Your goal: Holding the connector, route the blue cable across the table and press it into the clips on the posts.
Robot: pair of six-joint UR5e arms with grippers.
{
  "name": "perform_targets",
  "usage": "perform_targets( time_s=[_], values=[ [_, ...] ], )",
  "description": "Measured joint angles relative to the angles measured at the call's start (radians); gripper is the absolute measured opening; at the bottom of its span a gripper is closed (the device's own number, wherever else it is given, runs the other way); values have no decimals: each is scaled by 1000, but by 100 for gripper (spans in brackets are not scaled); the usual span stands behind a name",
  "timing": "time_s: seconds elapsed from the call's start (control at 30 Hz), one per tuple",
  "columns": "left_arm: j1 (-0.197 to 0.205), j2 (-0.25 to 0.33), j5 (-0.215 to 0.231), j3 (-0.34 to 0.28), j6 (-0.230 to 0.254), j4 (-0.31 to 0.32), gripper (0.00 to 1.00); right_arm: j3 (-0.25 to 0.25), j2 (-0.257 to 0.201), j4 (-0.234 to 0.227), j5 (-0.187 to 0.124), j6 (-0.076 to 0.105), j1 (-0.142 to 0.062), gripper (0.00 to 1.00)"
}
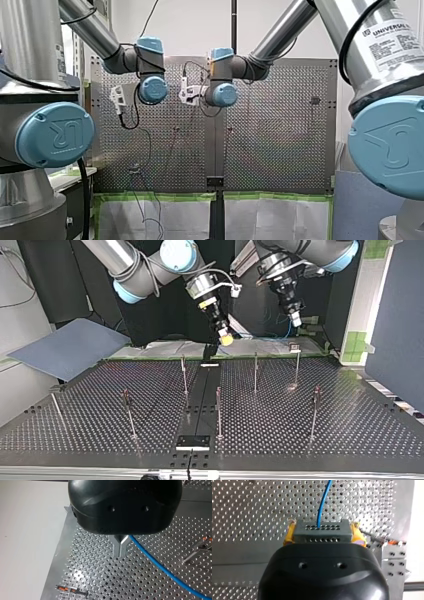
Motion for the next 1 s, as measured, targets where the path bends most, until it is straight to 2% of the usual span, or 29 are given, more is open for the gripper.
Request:
perform_targets(
  time_s=[0.17,0.3,0.57,0.77,1.0],
  values=[
    [15,-31,2,39,-6,-25,0,-42,1,34,1,0,15,0],
    [47,-24,23,54,-10,-47,0,-77,1,67,3,0,18,0],
    [111,20,84,66,-4,-69,0,-150,2,98,2,8,9,0],
    [156,-1,129,95,-7,-68,0,-186,3,121,2,13,3,0],
    [212,-13,185,134,-38,-70,0,-221,25,151,0,14,-4,0]
  ],
)
